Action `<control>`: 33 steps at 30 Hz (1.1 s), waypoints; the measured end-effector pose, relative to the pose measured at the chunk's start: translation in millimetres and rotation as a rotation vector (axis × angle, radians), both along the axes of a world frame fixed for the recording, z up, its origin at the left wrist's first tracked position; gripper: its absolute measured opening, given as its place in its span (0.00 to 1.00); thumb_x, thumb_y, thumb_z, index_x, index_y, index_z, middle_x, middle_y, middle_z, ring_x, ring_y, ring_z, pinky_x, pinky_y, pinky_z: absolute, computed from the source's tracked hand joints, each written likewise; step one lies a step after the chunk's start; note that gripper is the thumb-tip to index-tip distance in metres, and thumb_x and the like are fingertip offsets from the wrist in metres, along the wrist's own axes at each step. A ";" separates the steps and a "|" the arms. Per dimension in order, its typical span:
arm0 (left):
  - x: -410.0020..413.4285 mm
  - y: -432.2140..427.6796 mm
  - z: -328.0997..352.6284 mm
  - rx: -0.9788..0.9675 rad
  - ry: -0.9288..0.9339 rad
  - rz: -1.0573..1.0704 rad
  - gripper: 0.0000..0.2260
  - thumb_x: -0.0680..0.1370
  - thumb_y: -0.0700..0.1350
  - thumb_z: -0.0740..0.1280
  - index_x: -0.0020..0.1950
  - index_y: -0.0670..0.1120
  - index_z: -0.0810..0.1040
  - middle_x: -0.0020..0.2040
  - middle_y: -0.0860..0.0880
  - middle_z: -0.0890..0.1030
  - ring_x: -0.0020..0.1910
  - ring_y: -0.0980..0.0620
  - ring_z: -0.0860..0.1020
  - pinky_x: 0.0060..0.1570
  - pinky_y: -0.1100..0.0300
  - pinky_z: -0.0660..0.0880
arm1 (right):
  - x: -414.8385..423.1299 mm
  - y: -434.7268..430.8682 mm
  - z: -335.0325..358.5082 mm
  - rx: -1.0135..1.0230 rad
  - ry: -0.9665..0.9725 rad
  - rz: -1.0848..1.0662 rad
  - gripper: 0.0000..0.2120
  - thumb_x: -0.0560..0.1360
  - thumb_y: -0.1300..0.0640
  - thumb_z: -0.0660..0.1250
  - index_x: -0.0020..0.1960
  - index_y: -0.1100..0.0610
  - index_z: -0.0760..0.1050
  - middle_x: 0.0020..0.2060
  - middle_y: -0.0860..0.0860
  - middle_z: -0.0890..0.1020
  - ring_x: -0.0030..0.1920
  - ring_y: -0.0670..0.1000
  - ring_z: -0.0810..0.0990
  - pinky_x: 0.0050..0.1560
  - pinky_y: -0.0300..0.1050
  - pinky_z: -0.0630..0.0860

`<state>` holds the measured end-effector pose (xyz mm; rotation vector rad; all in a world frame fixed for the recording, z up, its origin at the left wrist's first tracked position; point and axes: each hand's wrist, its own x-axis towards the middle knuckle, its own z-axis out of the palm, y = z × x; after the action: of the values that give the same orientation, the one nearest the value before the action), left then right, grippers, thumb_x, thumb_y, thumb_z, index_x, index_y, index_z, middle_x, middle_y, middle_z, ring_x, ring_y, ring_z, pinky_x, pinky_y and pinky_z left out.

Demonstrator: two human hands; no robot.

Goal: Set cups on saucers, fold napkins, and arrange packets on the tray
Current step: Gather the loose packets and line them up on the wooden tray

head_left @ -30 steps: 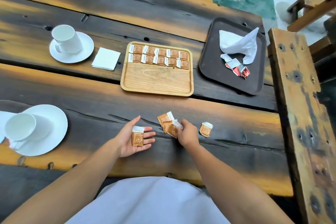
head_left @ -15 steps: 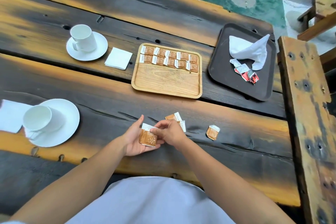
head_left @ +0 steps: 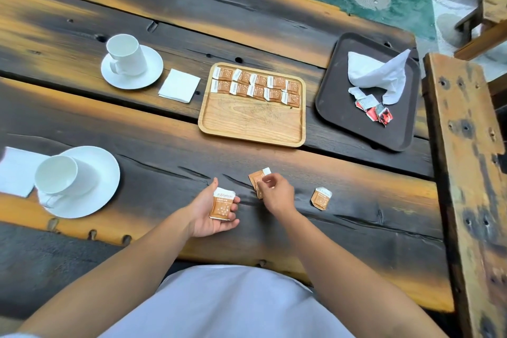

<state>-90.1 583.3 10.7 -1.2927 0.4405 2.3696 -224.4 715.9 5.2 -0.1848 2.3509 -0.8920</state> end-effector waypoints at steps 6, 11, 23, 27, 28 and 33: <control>0.5 -1.6 -6.6 -0.022 -0.029 -0.004 0.36 0.77 0.71 0.51 0.44 0.39 0.80 0.35 0.44 0.77 0.29 0.48 0.75 0.41 0.51 0.79 | -33.1 29.1 -17.9 0.268 -0.044 0.016 0.18 0.75 0.53 0.71 0.63 0.55 0.76 0.60 0.56 0.79 0.60 0.57 0.78 0.56 0.47 0.74; 0.7 -1.8 -9.1 -0.028 -0.042 -0.023 0.36 0.77 0.71 0.51 0.45 0.39 0.80 0.34 0.44 0.77 0.27 0.48 0.74 0.40 0.52 0.79 | -26.2 21.9 -25.9 0.309 -0.026 0.096 0.20 0.75 0.50 0.71 0.65 0.53 0.72 0.62 0.56 0.71 0.62 0.59 0.75 0.61 0.52 0.73; -4.1 -8.8 -12.8 -0.067 -0.082 -0.017 0.36 0.77 0.71 0.52 0.46 0.39 0.79 0.33 0.44 0.76 0.26 0.49 0.71 0.39 0.53 0.78 | -31.4 19.4 -27.8 0.224 0.019 0.131 0.09 0.75 0.57 0.70 0.53 0.54 0.73 0.52 0.54 0.79 0.55 0.57 0.77 0.53 0.51 0.74; -6.6 -4.1 -11.9 -0.075 -0.083 -0.031 0.36 0.77 0.70 0.52 0.45 0.39 0.81 0.34 0.43 0.77 0.27 0.48 0.72 0.39 0.53 0.79 | -35.5 24.0 -31.5 0.228 0.013 0.167 0.13 0.75 0.54 0.71 0.58 0.51 0.74 0.56 0.55 0.75 0.57 0.57 0.75 0.56 0.49 0.72; -5.7 -3.6 -11.4 -0.075 -0.081 -0.031 0.36 0.77 0.70 0.53 0.45 0.39 0.81 0.34 0.43 0.77 0.27 0.48 0.72 0.39 0.53 0.79 | -34.4 24.5 -33.0 0.229 0.018 0.163 0.13 0.76 0.54 0.71 0.58 0.51 0.74 0.56 0.55 0.74 0.57 0.57 0.75 0.55 0.49 0.72; 2.8 -5.5 -8.6 -0.080 -0.073 -0.014 0.36 0.77 0.71 0.53 0.45 0.39 0.81 0.34 0.43 0.77 0.27 0.48 0.73 0.39 0.52 0.79 | -28.2 22.0 -36.3 0.237 0.053 0.133 0.03 0.78 0.56 0.66 0.50 0.52 0.73 0.52 0.53 0.73 0.54 0.57 0.75 0.48 0.48 0.69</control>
<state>-87.3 577.9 2.1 -1.4024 0.5247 2.3057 -252.6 737.9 -31.1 -0.2669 2.4380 -0.5460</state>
